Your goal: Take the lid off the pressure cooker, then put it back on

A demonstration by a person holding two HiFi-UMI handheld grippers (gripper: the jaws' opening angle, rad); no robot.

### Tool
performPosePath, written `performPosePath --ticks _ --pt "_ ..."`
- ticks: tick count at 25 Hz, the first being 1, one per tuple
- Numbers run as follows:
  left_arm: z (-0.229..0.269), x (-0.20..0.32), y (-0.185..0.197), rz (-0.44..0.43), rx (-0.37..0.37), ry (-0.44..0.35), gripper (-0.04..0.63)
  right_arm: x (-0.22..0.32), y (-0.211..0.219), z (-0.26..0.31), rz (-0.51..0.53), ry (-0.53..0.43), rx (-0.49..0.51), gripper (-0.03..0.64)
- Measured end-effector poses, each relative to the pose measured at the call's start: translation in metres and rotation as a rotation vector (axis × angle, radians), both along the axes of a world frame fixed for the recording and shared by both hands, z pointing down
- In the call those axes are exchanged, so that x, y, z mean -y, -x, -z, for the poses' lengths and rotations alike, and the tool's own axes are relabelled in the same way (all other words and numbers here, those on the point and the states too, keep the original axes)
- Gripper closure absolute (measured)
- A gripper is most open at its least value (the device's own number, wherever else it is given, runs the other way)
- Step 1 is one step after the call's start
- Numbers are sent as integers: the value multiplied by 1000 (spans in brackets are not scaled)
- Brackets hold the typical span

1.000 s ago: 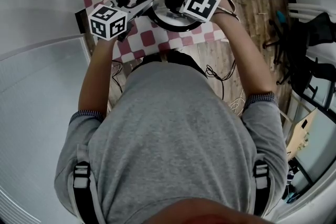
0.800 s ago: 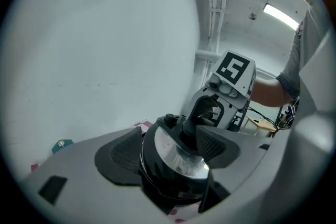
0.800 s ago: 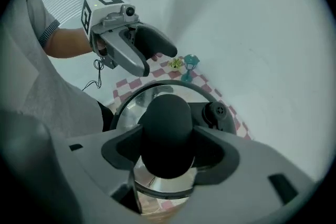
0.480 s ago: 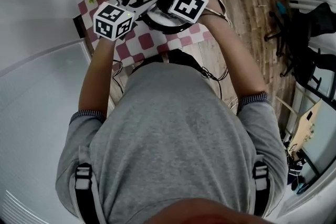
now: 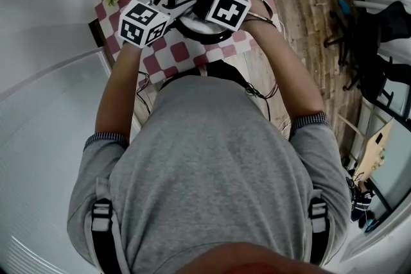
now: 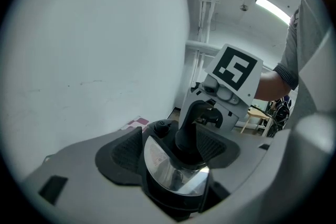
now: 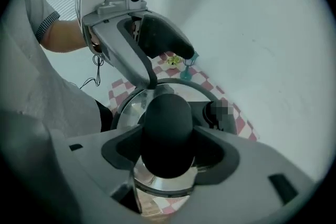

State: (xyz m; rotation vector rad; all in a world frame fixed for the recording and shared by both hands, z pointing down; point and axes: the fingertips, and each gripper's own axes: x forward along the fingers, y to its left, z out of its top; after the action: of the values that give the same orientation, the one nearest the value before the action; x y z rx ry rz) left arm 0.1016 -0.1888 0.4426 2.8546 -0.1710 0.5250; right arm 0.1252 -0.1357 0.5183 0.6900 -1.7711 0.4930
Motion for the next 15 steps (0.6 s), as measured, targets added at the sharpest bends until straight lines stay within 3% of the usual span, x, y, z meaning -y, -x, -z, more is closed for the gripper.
performPosePath --ticks 5,15 --pt "-6 -4 -7 -23 14 -1 250 0 2 0 11 1 11 324" --pt "-21 -20 -19 -245 154 -115 250 1 4 0 22 -2 26 322"
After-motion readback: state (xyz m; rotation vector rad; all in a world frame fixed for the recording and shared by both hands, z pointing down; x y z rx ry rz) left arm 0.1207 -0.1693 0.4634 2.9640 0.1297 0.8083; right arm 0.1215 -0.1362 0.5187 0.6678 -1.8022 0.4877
